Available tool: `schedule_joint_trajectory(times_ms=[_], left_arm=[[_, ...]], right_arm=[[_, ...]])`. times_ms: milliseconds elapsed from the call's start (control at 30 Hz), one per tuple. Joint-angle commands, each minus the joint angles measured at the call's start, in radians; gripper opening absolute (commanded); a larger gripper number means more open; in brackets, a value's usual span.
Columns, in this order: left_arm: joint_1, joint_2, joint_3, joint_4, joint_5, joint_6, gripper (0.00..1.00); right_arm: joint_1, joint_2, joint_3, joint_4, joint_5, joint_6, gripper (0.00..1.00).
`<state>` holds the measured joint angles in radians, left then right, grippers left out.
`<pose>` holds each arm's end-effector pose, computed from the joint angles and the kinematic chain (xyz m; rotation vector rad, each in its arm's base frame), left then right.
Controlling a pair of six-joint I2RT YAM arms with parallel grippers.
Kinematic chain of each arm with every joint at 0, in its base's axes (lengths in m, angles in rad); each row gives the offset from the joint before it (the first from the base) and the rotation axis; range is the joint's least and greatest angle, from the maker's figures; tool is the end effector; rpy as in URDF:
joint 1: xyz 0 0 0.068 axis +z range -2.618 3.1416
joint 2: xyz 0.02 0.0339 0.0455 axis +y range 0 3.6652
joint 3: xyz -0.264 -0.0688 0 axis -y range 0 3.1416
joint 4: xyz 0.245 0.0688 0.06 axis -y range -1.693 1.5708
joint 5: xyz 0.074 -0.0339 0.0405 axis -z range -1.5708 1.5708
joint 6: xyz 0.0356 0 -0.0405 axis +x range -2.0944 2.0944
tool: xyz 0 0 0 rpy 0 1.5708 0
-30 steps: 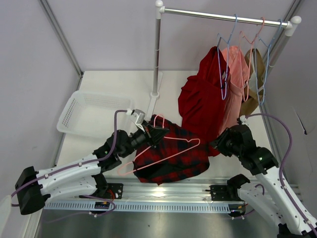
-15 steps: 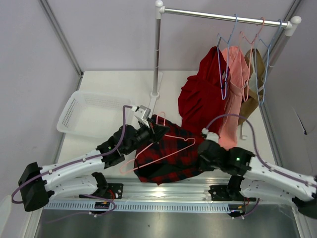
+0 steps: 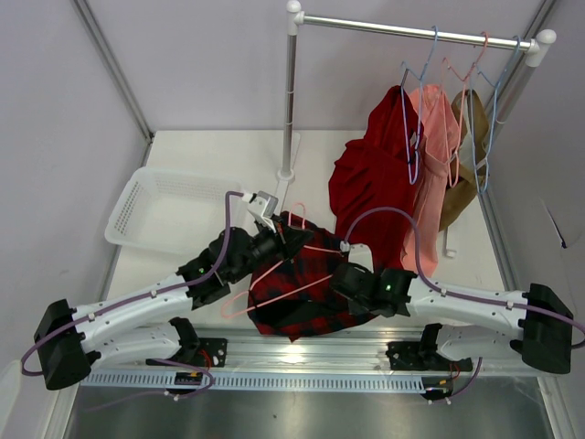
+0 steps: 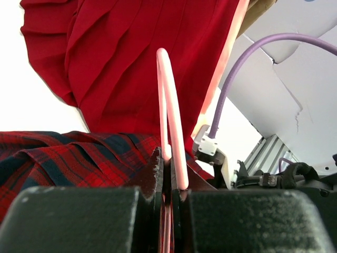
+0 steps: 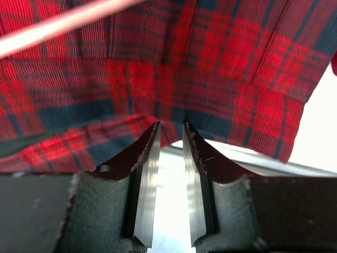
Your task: Place the skirt on the hanger
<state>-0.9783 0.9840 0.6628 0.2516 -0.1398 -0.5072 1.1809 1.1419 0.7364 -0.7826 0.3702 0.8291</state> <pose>0.1349 -0.1915 0.3053 0.2951 1.7157 -1.0063 0.0876 0.1792 0.2126 -0.3654 2.5998 0.1657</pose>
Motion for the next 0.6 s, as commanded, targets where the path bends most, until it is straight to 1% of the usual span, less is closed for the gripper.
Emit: schedule_joint_trajectory(times_ms=[0,167,267,367,400,567], left_arm=[[0.006,-0.004,0.049,0.018,-0.012,0.002,0.00],[0.007,-0.007,0.054,0.012,-0.011,0.009,0.00],[0.007,-0.005,0.060,0.009,-0.011,0.012,0.00],[0.007,0.001,0.069,0.002,-0.004,0.015,0.00],[0.007,0.002,0.069,0.000,-0.004,0.016,0.00],[0.007,0.007,0.075,0.000,-0.003,0.015,0.00]], right_arm=[[-0.021,0.028,0.006,0.062,0.056,-0.048,0.29],[-0.055,0.033,-0.029,0.114,0.038,-0.064,0.30],[-0.058,0.033,-0.028,0.100,0.039,-0.058,0.30],[-0.040,-0.001,-0.019,0.065,0.033,-0.035,0.29],[-0.017,-0.011,-0.019,0.056,0.035,-0.025,0.30],[0.028,-0.059,-0.049,-0.001,0.030,0.040,0.30]])
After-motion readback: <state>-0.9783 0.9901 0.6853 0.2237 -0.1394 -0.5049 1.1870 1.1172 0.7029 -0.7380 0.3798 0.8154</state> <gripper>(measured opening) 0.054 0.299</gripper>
